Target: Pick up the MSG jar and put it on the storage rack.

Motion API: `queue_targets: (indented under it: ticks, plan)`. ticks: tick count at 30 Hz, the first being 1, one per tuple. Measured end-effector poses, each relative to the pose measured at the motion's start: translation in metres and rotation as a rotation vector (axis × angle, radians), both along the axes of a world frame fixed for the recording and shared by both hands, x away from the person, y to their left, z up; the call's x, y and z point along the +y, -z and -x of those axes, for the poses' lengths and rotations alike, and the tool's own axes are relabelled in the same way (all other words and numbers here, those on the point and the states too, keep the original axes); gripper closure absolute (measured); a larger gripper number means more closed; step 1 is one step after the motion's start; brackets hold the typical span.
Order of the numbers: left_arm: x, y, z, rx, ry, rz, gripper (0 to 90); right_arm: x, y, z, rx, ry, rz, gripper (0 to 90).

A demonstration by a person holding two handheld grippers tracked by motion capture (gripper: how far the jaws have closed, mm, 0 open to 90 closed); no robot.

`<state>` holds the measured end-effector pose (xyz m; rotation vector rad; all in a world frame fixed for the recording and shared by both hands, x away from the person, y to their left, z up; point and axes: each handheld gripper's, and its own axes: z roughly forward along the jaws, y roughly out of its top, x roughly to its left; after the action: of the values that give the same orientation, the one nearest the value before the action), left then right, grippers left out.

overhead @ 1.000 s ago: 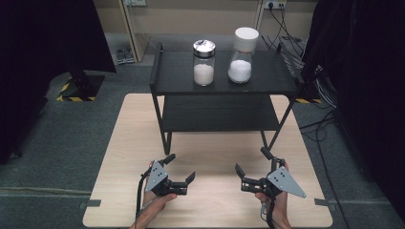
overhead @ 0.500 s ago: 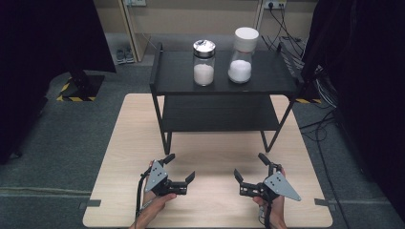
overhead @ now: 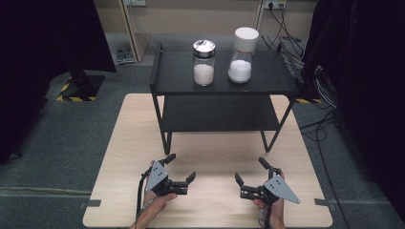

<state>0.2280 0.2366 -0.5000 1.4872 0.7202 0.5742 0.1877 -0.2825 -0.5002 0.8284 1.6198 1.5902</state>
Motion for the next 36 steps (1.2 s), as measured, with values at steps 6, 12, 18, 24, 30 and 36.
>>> queue_targets:
  ticks: [6,12,18,24,30,36]
  plan:
    - [0.0008,-0.0003,-0.001,0.0,-0.005,0.001,0.5,0.0005,0.0019,0.0008,0.006,0.002,0.005,0.1]
    - [0.0008,0.0,-0.0028,0.002,-0.003,0.001,0.5,0.0005,0.0031,0.0007,0.01,0.001,0.01,0.2]
    - [-0.0009,-0.0001,-0.0038,0.004,0.001,-0.002,0.5,0.0008,0.0033,0.0008,0.018,0.0,0.015,0.1]
    - [-0.0003,-0.0001,-0.0018,-0.001,-0.002,-0.005,0.5,0.0003,0.0034,0.0001,0.024,0.002,0.008,0.1]
    - [-0.0003,-0.0011,-0.0012,-0.01,0.0,-0.001,0.5,0.002,0.0032,0.0001,0.019,-0.006,0.014,0.1]
    - [-0.0001,-0.0005,-0.0012,-0.008,0.002,0.003,0.5,0.0015,0.0038,0.0004,0.019,-0.002,0.013,0.1]
